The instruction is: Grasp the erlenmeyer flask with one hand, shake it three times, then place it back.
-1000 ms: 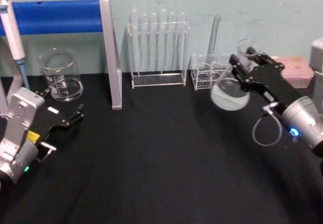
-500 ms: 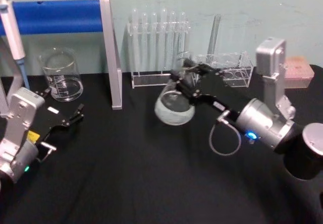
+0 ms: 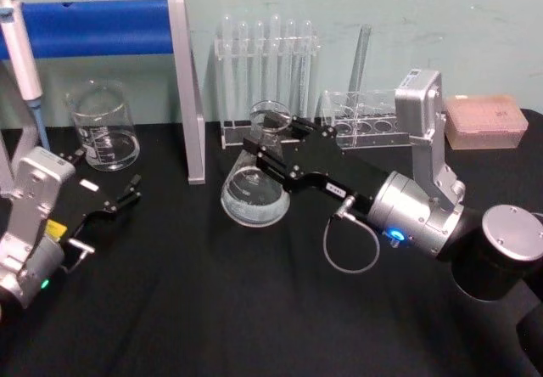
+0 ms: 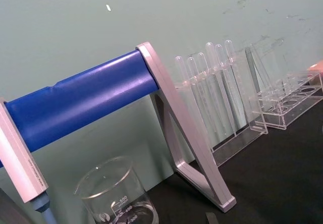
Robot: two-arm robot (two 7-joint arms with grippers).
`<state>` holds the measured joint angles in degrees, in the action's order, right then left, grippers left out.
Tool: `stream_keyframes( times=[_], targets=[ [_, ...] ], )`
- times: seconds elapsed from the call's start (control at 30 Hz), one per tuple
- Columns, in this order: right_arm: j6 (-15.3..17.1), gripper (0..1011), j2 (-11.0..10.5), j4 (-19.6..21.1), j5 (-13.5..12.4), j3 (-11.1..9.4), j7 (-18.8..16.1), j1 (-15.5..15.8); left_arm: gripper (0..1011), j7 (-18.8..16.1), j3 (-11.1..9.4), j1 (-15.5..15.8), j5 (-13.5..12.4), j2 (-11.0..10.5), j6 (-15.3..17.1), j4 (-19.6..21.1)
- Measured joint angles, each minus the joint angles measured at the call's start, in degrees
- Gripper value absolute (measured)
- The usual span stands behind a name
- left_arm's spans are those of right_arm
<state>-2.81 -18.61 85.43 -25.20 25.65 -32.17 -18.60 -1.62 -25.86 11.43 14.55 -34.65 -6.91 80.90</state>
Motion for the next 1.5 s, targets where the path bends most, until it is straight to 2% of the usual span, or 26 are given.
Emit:
stream_keyframes(
  times=[0.13, 0.27, 0.3, 0.5, 0.7, 0.9, 1.13, 1.5],
  targets=[
    [-0.3, 450, -0.6, 0.3, -0.3, -0.4, 1.5, 0.2, 1001, 0.0, 0.0, 0.0, 0.0, 0.0, 0.0, 0.0],
    [-0.6, 450, -1.9, 1.2, -0.4, -2.6, 5.1, 1.5, 1001, 0.0, 0.0, 0.0, 0.0, 0.0, 0.0, 0.0],
    [-0.6, 449, -1.9, 1.2, -0.4, -2.6, 5.1, 1.5, 1001, 0.0, 0.0, 0.0, 0.0, 0.0, 0.0, 0.0],
    [-0.6, 449, -3.3, 3.3, 0.4, -6.5, 10.2, 4.5, 1001, 0.0, 0.0, 0.0, 0.0, 0.0, 0.0, 0.0],
    [-0.2, 449, -3.8, 4.9, 1.5, -9.7, 13.2, 6.9, 1001, 0.0, 0.0, 0.0, 0.0, 0.0, 0.0, 0.0],
    [0.3, 450, -3.7, 5.6, 2.4, -11.6, 14.3, 8.1, 1001, 0.0, 0.0, 0.0, 0.0, 0.0, 0.0, 0.0],
    [0.7, 450, -3.1, 5.5, 2.8, -11.6, 13.3, 7.9, 1001, 0.0, 0.0, 0.0, 0.0, 0.0, 0.0, 0.0],
    [1.2, 450, -1.8, 3.0, 2.1, -6.5, 7.1, 5.0, 1001, 0.0, 0.0, 0.0, 0.0, 0.0, 0.0, 0.0]
  ],
)
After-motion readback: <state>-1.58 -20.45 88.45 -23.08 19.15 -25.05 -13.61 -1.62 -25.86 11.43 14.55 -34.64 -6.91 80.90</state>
